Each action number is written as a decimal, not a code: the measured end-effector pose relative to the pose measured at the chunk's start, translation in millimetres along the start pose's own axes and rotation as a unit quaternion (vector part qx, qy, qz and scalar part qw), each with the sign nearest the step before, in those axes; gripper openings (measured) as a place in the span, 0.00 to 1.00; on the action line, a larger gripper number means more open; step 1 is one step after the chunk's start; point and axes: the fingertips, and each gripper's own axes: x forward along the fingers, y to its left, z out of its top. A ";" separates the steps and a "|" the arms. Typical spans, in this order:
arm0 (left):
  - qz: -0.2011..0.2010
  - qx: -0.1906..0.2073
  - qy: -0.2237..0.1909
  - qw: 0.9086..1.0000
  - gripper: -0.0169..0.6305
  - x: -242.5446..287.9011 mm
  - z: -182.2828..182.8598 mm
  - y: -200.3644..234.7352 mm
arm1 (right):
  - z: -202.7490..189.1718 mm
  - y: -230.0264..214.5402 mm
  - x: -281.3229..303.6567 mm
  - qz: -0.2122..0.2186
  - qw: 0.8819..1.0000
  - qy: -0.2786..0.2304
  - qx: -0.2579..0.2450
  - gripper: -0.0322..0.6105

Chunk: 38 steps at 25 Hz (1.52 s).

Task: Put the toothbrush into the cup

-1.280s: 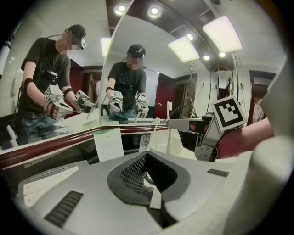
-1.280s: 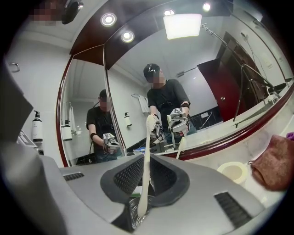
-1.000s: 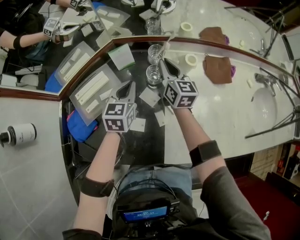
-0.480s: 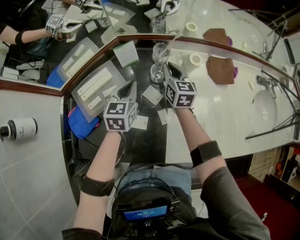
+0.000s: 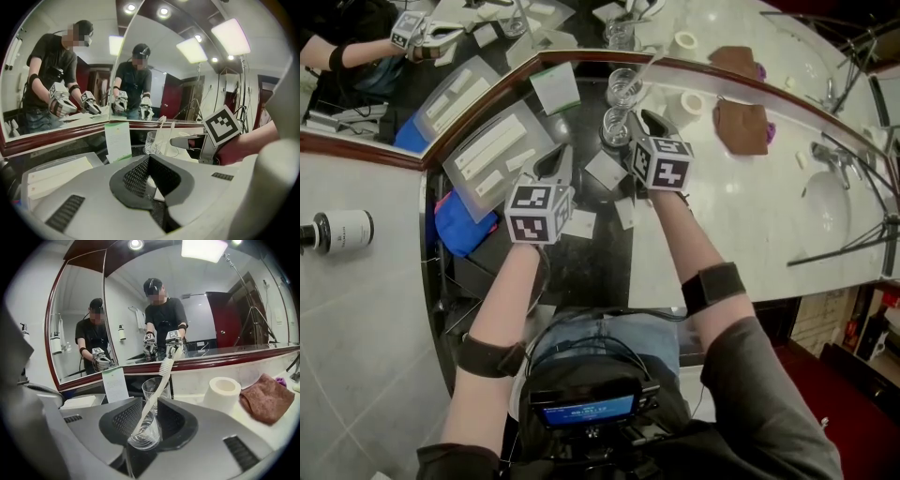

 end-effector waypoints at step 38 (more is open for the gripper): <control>-0.035 0.001 -0.033 0.999 0.03 -107.7 29.2 -66.5 | 25.9 -80.9 -255.5 -0.044 0.998 -0.044 0.004 0.08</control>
